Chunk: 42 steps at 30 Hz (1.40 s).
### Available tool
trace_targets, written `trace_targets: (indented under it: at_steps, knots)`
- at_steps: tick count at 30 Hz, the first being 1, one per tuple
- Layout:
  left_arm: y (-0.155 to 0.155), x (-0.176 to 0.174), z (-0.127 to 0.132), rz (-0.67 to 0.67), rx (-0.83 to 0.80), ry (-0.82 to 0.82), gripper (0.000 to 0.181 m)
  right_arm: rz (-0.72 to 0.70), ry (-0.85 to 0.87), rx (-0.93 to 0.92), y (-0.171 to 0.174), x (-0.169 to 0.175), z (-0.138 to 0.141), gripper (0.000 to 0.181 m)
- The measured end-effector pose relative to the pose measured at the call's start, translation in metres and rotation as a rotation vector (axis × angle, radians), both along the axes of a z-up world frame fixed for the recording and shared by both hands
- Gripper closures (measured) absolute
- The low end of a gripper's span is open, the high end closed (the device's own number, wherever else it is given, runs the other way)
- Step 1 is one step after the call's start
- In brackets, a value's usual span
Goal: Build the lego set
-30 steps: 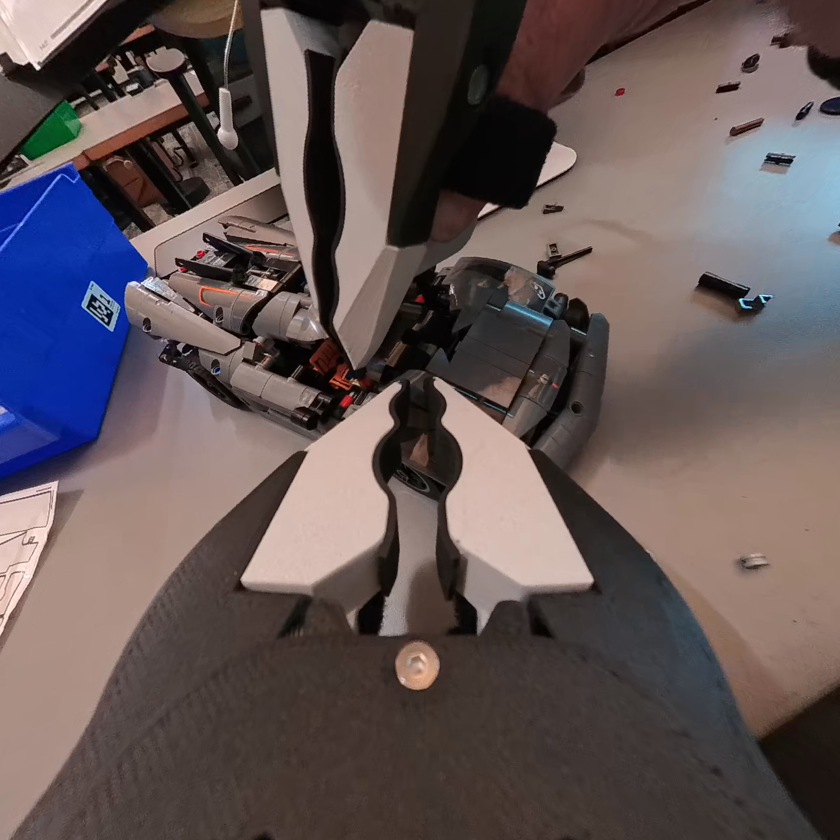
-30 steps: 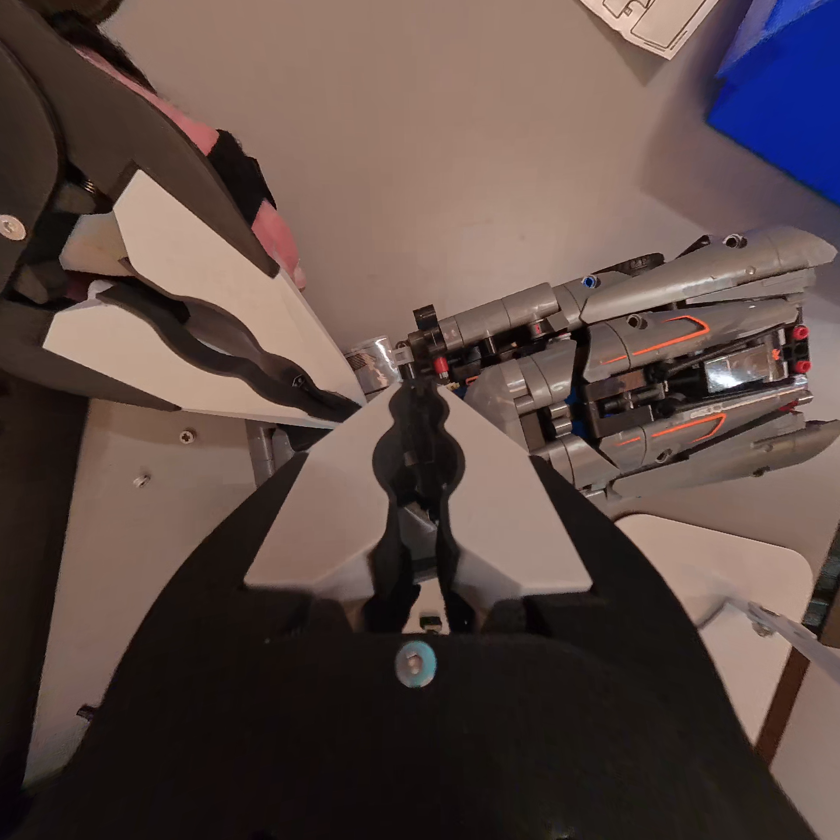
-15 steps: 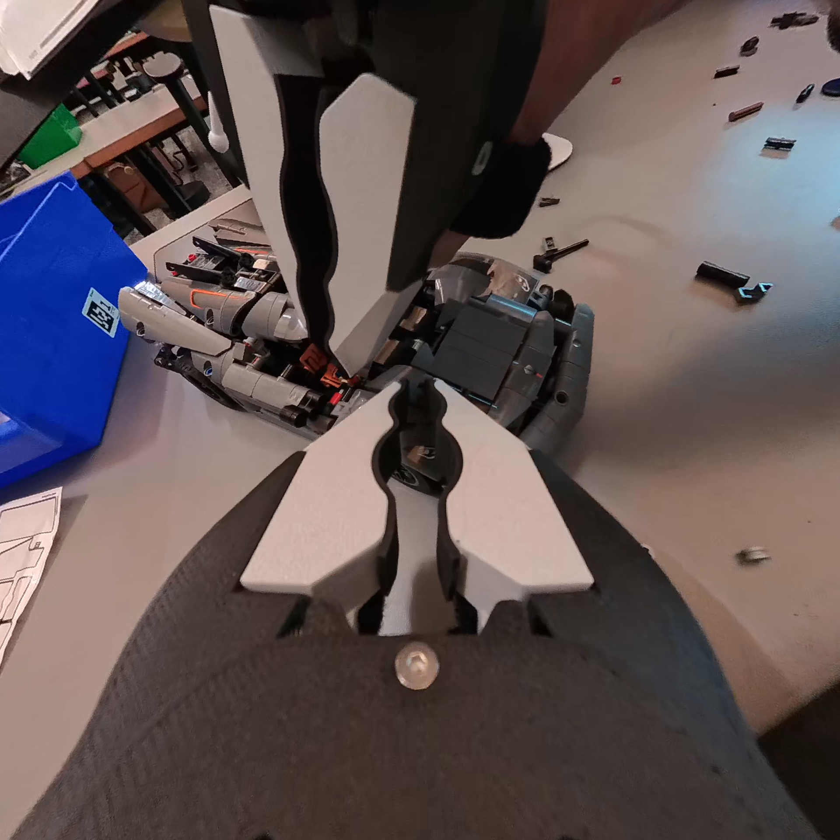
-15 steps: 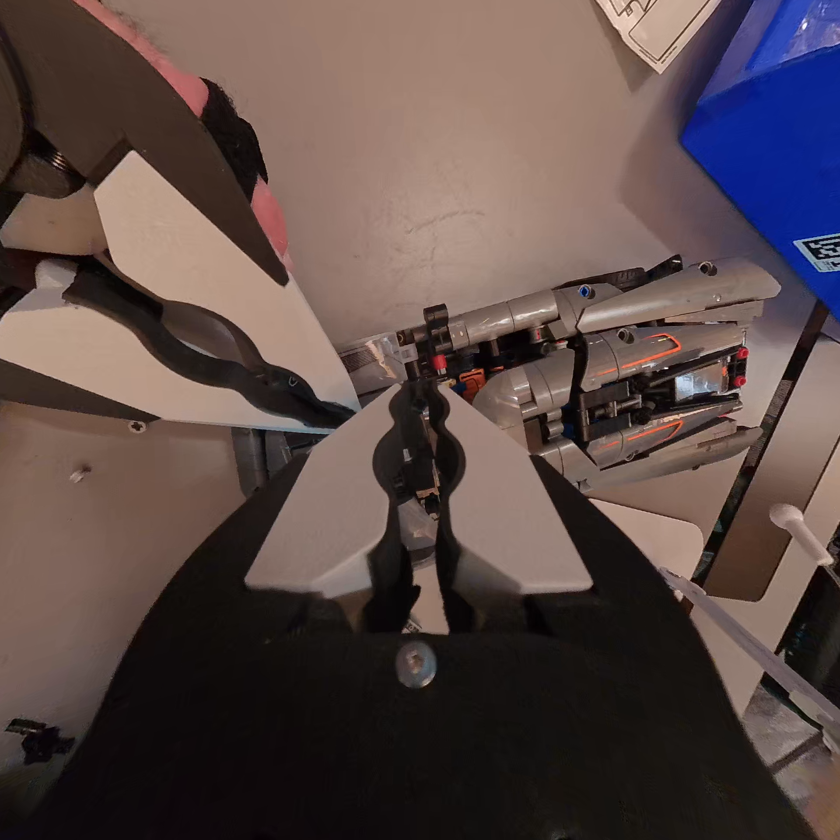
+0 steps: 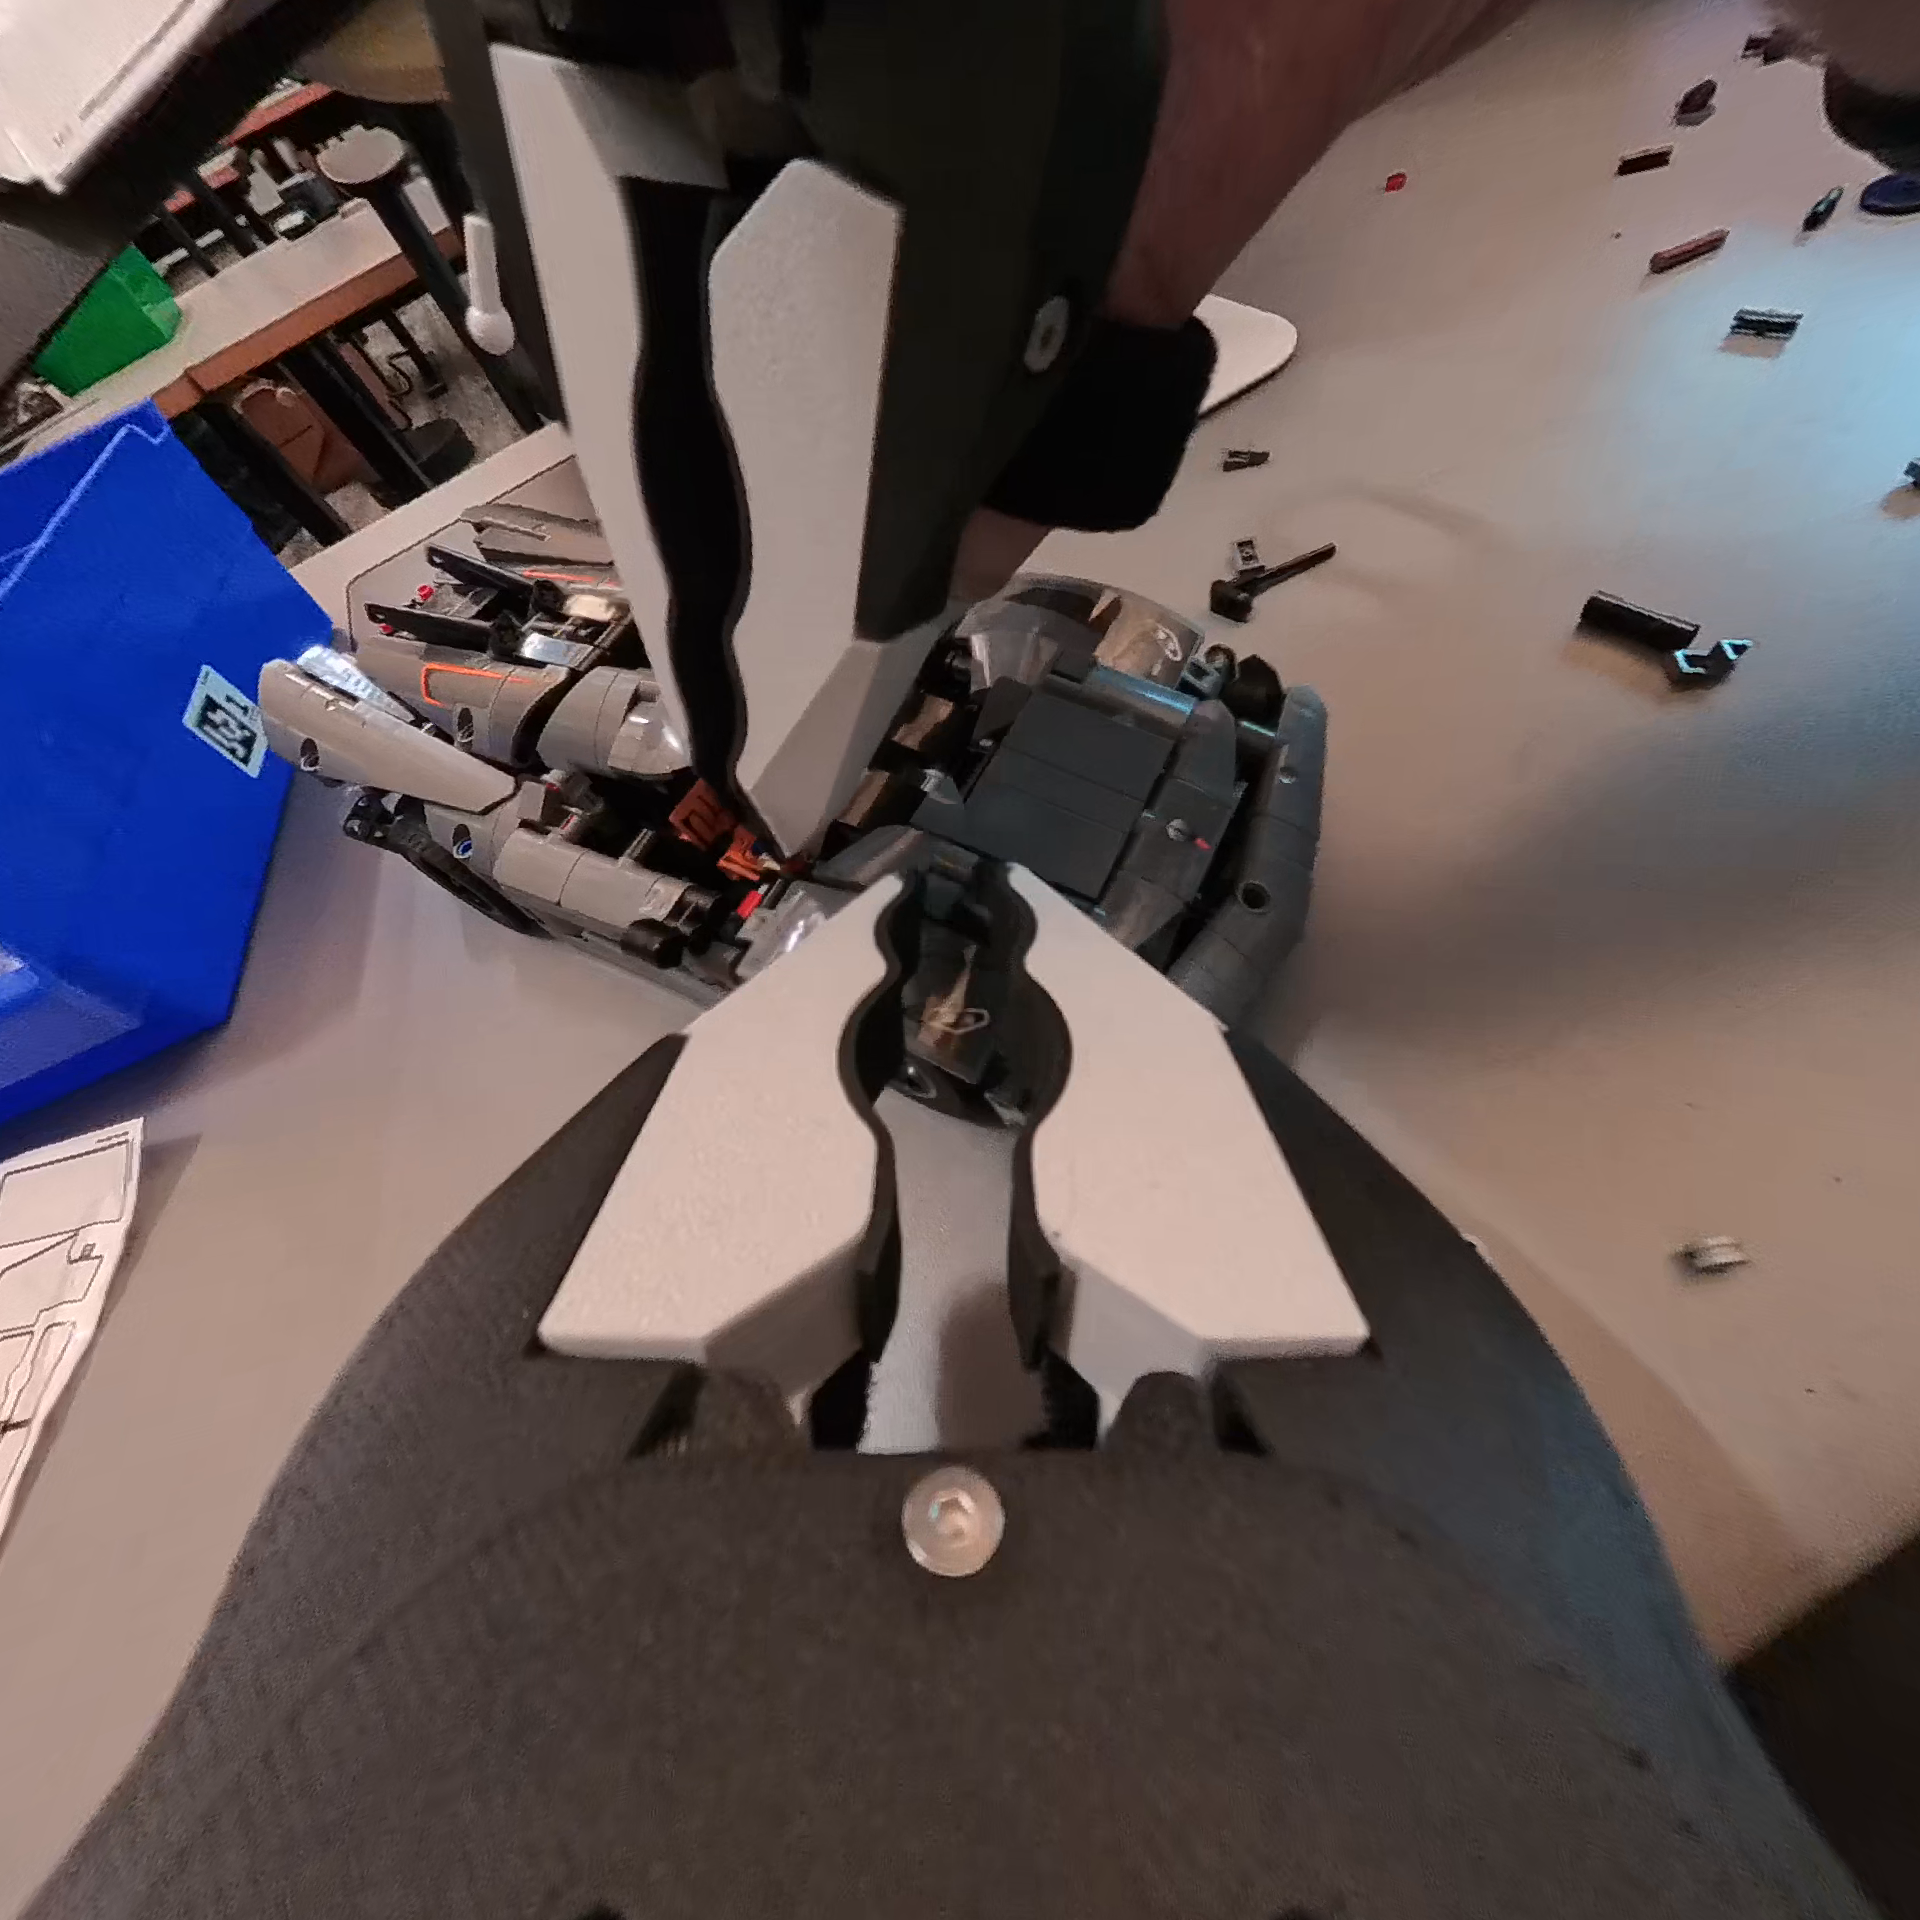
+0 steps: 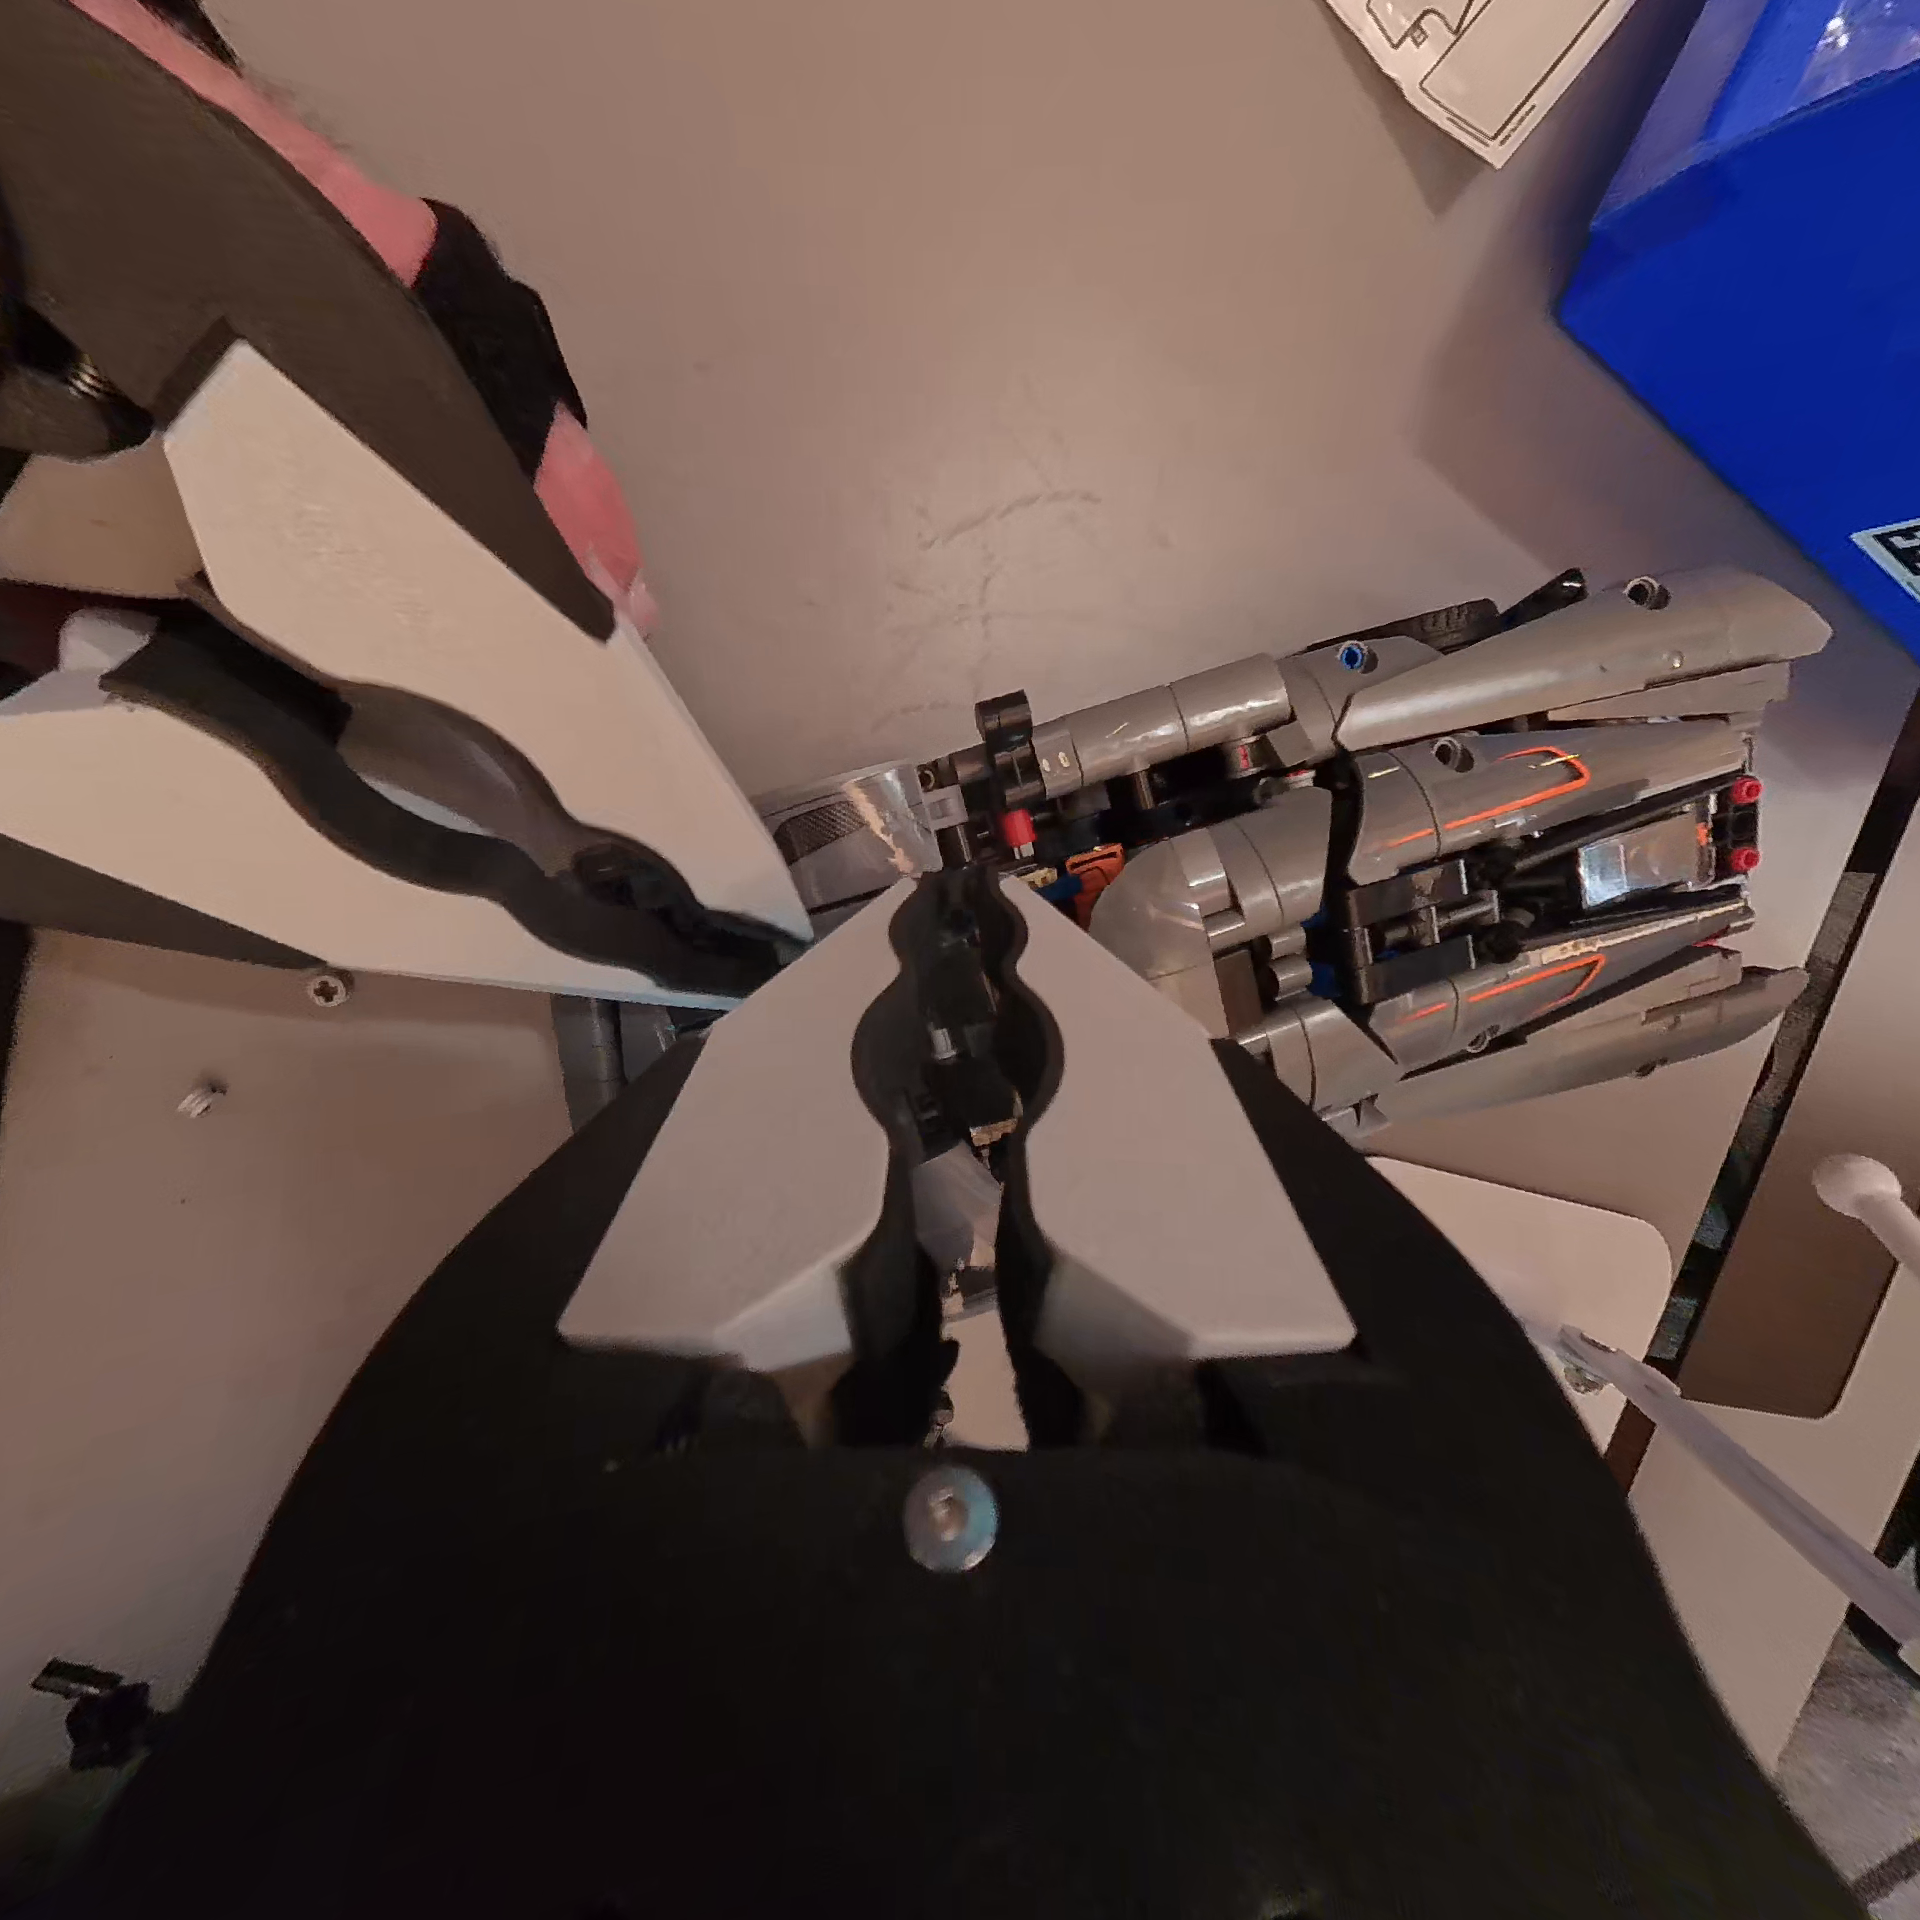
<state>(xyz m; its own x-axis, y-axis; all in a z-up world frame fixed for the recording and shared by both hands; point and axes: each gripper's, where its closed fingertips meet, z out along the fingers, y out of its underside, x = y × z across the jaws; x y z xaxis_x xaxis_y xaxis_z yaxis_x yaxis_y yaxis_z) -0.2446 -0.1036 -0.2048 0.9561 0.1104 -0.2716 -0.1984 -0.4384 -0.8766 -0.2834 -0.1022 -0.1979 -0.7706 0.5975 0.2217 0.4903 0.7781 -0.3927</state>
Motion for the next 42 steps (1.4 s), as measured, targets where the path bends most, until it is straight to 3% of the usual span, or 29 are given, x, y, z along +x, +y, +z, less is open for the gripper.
trace_targets:
  at_steps: [6, 10, 14, 17, 35, 38, 42]
  knots:
    - [-0.015, -0.034, 0.016, 0.133, 0.132, -0.17, 0.152, 0.008, 0.005, -0.044, 0.001, -0.002, 0.002, 0.176]
    - [-0.006, -0.029, 0.001, 0.092, 0.024, -0.165, 0.149, 0.017, 0.027, -0.048, 0.004, -0.002, 0.007, 0.174]
    - [-0.002, -0.031, -0.001, 0.079, 0.036, -0.281, 0.154, 0.053, 0.016, -0.077, 0.006, 0.003, 0.009, 0.174]
    - [0.002, -0.029, 0.0, 0.047, 0.046, -0.353, 0.145, 0.061, 0.017, -0.072, 0.008, 0.001, 0.005, 0.171]
    - [0.005, -0.023, -0.001, 0.024, 0.036, -0.348, 0.142, 0.04, -0.019, -0.102, 0.019, 0.004, -0.001, 0.164]
    - [0.005, -0.021, -0.001, 0.022, 0.036, -0.349, 0.142, 0.064, -0.03, -0.087, 0.015, 0.005, -0.008, 0.174]
    - [0.004, -0.02, -0.001, 0.02, 0.036, -0.346, 0.142, 0.088, -0.013, -0.099, 0.013, 0.006, -0.002, 0.176]
